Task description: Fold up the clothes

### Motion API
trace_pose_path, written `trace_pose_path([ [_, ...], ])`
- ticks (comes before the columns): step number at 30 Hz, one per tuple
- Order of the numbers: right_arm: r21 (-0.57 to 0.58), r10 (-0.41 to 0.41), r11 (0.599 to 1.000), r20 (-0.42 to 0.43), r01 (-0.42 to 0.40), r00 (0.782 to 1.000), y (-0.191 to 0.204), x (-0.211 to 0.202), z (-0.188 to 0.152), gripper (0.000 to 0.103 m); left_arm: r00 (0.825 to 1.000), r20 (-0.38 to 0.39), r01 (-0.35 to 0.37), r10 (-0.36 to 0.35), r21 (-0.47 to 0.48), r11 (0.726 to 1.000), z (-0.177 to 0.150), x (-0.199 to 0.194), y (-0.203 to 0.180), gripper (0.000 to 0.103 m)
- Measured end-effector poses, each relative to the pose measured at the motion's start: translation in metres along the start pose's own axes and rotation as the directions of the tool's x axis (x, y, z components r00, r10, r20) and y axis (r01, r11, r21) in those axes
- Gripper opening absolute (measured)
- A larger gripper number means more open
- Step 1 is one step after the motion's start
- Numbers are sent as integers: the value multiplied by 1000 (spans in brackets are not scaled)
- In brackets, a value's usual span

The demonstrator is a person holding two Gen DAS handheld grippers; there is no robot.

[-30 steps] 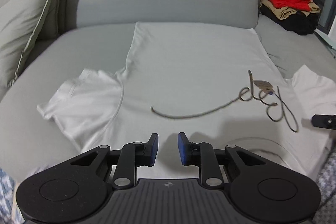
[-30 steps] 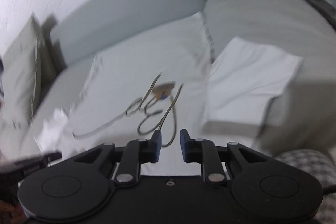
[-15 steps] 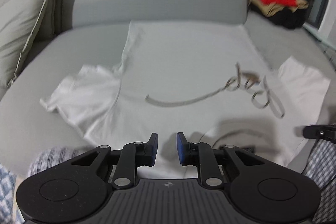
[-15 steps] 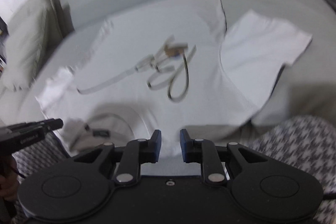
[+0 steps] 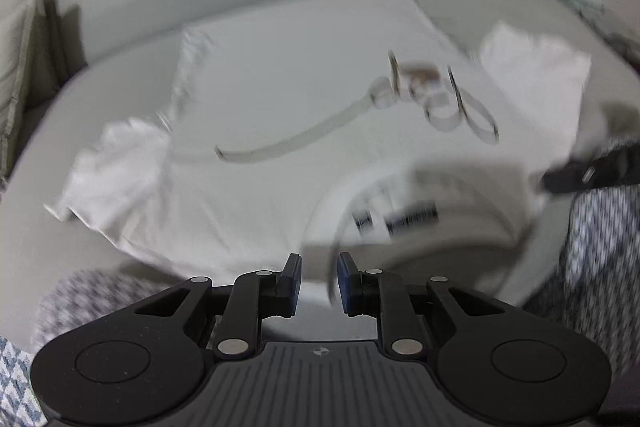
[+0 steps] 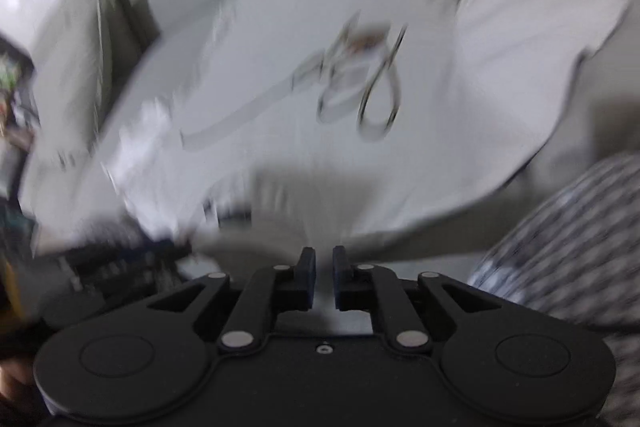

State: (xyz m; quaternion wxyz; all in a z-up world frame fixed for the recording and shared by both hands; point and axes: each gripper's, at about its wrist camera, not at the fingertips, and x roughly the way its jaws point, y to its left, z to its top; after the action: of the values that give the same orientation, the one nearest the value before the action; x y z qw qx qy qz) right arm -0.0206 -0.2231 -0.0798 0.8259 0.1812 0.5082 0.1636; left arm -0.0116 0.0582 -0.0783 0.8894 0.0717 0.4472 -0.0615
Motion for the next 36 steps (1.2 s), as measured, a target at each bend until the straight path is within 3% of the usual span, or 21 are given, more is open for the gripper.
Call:
trace_pose_path([
  [2,69,5,997,132,-15,991,-14,-26,14,36,999,37,9,-7,-45,999,14,-8,7,28],
  [3,106,1,994,190,-22,982,-23,-36,21,42,999,50,21,-18,-64,998,21,-10,10,30],
  [6,213,-47,977,313,-22,949,-53,-59,39,44,997,79,25,-19,-81,996,37,-12,13,34],
  [9,343,-126,939,384,-14,915,-93,-70,46,45,996,86,24,-18,-75,997,42,-11,10,34],
  [13,491,-212,871,388,-6,897,-147,-71,48,42,996,72,62,-57,-70,996,36,-10,4,34],
  [16,522,-218,853,390,-20,895,-172,-59,49,38,996,64,65,-61,-63,996,34,-9,0,34],
  [19,527,-185,847,416,-70,890,-190,-50,53,26,997,63,59,-55,-65,996,33,-10,0,34],
  [25,481,-111,867,436,-127,893,-197,-33,61,25,997,58,51,-47,-63,997,34,-10,-3,35],
  [26,475,-118,872,434,-116,893,-195,-32,62,21,997,59,52,-48,-61,997,35,-10,-4,35],
  [27,474,-134,875,427,-95,894,-193,-32,64,9,997,61,52,-48,-58,997,35,-10,-5,35],
  [29,467,-169,883,418,-51,892,-187,-32,65,3,996,69,54,-51,-54,997,34,-11,-6,35],
  [36,369,-239,928,470,57,850,-140,-43,71,3,995,84,70,-62,-89,994,31,-10,2,35],
])
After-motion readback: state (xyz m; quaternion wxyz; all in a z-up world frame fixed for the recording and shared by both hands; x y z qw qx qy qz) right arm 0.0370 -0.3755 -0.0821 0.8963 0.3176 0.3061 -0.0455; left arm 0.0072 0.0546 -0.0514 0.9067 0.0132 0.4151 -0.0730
